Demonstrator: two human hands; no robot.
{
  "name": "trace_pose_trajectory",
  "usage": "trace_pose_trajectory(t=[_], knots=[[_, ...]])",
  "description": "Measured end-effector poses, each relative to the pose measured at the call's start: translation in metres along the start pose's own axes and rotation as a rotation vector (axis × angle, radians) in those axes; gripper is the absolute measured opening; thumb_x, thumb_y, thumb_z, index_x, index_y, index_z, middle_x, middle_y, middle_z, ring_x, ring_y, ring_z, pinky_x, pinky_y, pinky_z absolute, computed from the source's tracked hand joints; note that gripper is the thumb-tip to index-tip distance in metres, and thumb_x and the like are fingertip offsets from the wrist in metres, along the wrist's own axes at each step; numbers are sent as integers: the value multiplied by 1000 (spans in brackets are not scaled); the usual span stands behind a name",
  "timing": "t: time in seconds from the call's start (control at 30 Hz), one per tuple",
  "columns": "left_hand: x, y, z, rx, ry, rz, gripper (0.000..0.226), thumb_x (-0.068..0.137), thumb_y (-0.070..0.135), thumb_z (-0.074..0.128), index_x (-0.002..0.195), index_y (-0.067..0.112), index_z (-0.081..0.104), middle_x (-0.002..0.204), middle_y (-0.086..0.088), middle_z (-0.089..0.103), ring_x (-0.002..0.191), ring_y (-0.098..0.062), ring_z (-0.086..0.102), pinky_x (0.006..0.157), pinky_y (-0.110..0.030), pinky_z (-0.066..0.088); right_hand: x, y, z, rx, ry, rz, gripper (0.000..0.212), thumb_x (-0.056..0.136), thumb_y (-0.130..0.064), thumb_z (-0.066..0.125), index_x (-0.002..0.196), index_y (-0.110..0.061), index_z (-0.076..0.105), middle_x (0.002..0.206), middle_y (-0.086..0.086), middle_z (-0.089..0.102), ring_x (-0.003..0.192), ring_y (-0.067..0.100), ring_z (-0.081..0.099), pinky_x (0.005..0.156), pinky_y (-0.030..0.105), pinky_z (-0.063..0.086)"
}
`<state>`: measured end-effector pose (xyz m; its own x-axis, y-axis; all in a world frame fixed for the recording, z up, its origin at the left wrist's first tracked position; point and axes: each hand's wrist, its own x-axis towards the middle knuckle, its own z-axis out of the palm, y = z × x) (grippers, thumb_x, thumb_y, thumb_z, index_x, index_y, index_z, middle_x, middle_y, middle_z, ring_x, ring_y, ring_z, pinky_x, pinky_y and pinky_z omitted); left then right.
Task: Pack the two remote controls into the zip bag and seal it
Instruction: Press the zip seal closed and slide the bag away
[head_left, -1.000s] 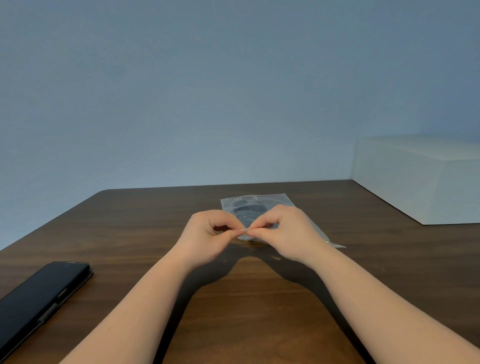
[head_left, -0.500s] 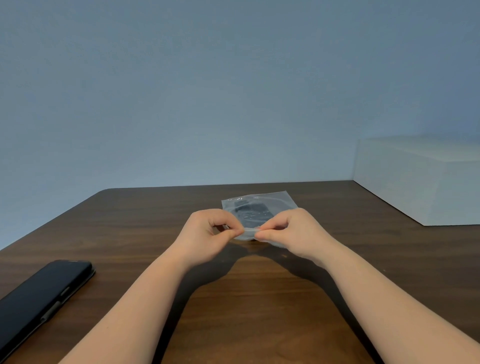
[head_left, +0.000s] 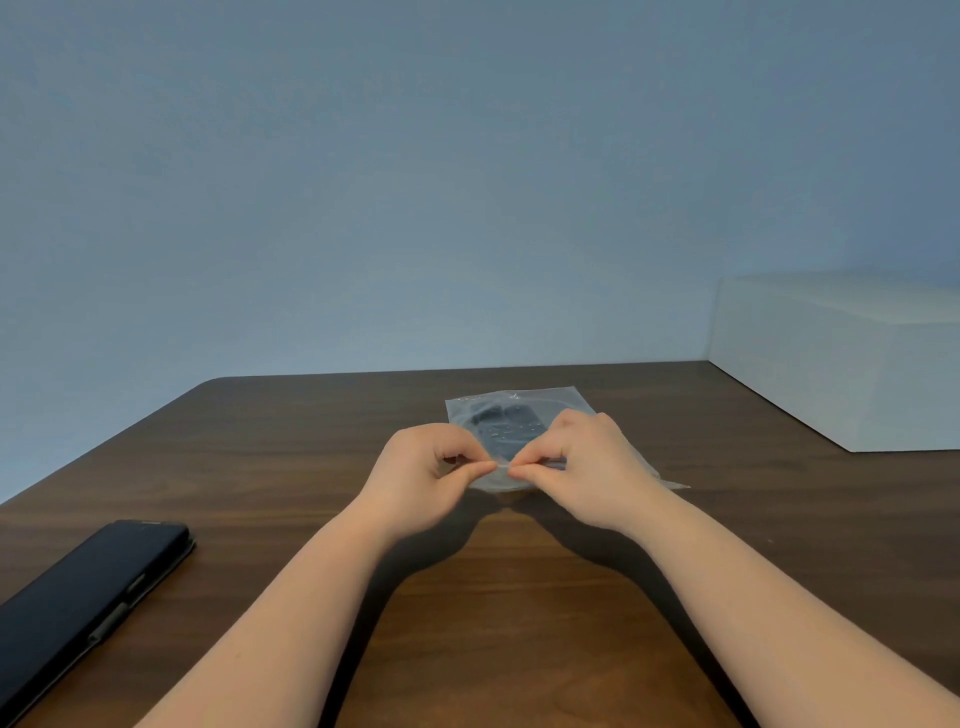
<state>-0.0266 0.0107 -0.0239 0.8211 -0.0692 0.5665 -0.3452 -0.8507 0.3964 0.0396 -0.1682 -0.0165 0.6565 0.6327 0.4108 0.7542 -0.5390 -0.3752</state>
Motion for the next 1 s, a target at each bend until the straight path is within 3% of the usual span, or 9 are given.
trace_pose_trajectory(t=[0.1, 0.27, 0.43, 0.6, 0.83, 1.0], knots=[[-1, 2, -3, -5, 14, 10, 9, 81, 20, 68, 72, 23, 69, 69, 20, 60, 71, -1, 59, 67, -17, 46, -6, 4, -6, -99, 12, -50, 22, 92, -40, 54, 102, -35, 72, 96, -15, 68, 90, 6, 42, 87, 30, 30], [-5, 1, -7, -53, 5, -12, 11, 80, 20, 68, 70, 24, 68, 73, 14, 67, 75, -4, 61, 70, -19, 49, -23, 18, -20, -129, 22, -24, 21, 91, -41, 55, 98, -33, 73, 72, -27, 46, 85, 6, 42, 84, 27, 29], [-10, 0, -12, -54, 13, -10, 11, 80, 18, 69, 70, 21, 69, 73, 12, 68, 76, -5, 62, 70, -22, 51, -34, 29, -25, -233, 62, -62, 22, 92, -40, 52, 93, -32, 73, 78, -17, 52, 84, 8, 44, 79, 28, 29], [-14, 0, -14, -46, -12, -28, 9, 80, 19, 69, 71, 21, 69, 73, 11, 69, 78, -6, 62, 70, -19, 50, -46, 38, -32, -367, 104, -195, 18, 90, -31, 58, 80, -29, 73, 68, -12, 67, 78, 13, 56, 70, 29, 27], [-17, -1, -13, -2, -56, -12, 11, 80, 19, 69, 69, 21, 68, 71, 11, 66, 76, -6, 60, 67, -18, 49, -59, 53, -40, -481, 152, -236, 11, 80, -24, 69, 70, -28, 72, 59, -13, 64, 67, 12, 58, 63, 26, 33], [-17, -2, -12, 18, -89, -15, 11, 79, 21, 69, 69, 23, 67, 70, 12, 66, 73, -5, 60, 68, -23, 51, -74, 71, -48, -555, 108, -167, 11, 80, -26, 70, 69, -29, 71, 59, -12, 63, 67, 12, 59, 61, 25, 36]])
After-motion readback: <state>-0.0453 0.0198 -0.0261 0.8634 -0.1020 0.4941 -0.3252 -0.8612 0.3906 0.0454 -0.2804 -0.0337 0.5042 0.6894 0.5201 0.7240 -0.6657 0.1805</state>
